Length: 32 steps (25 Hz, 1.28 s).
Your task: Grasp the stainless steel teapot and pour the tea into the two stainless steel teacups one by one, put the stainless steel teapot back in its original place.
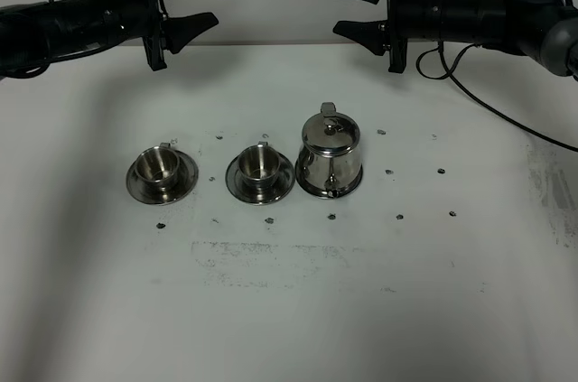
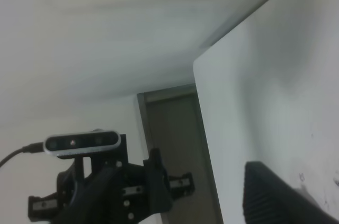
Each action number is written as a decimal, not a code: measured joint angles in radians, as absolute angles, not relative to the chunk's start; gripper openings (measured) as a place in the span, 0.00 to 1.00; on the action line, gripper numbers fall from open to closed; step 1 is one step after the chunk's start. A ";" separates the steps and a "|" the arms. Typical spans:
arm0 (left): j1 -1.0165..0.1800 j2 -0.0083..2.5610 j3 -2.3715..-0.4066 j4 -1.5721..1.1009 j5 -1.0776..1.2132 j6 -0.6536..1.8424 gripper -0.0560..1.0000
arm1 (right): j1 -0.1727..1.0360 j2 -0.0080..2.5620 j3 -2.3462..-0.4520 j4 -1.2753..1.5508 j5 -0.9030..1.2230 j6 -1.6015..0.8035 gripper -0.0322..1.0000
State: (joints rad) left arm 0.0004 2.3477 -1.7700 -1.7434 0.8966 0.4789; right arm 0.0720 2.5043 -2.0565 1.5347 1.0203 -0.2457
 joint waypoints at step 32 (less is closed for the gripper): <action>0.013 1.964 -1.833 -0.475 0.788 0.463 0.43 | 0.177 1.973 -2.022 0.140 1.000 -0.403 0.45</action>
